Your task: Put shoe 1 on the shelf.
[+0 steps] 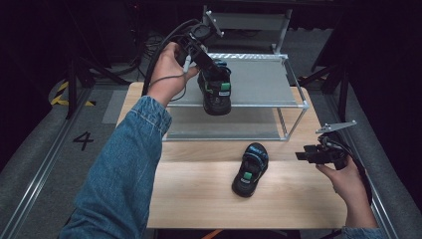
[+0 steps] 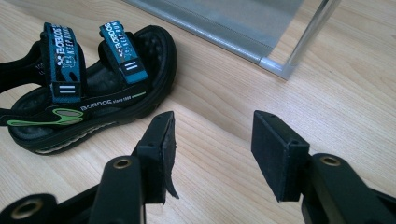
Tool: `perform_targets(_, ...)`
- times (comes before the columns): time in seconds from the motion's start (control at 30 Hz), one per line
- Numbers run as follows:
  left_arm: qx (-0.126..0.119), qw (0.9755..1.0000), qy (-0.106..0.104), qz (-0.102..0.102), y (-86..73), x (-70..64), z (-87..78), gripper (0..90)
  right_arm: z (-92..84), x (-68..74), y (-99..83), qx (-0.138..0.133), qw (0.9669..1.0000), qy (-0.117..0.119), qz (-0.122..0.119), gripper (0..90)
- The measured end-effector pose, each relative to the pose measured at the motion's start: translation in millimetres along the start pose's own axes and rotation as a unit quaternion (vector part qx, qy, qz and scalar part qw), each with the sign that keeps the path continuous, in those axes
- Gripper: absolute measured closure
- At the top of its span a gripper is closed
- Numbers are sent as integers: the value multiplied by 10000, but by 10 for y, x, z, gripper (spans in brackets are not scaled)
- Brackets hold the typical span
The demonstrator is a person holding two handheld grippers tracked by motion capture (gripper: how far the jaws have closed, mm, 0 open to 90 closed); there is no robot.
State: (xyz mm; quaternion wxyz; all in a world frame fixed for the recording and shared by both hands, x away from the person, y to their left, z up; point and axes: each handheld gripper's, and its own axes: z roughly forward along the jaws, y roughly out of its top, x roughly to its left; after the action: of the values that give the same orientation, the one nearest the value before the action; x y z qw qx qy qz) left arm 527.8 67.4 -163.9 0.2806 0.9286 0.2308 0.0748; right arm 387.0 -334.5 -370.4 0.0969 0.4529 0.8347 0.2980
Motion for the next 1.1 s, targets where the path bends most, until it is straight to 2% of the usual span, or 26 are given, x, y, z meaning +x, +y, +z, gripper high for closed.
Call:
perform_targets(0.1,-71,9999,-50,63,-11,114,45,704,-6,-10,-6,-12,10000,15,-25,503)
perform_targets(0.27,-77,9999,7,108,-32,259,118,704,-29,-35,-19,-61,10000,10,21,503)
perform_targets(0.47,-24,10000,-7,-20,-56,405,220,703,-13,-44,-24,-39,10000,14,26,503)
perform_targets(0.7,5,9999,-89,-143,-60,481,311,703,5,-46,-27,-10,10000,25,30,503)
perform_targets(0.87,70,9996,-221,-128,-55,516,393,702,10,-56,-33,-14,10000,27,41,502)
perform_targets(1.1,194,9996,-136,-121,-36,506,441,702,14,-60,-35,-4,10000,32,41,501)
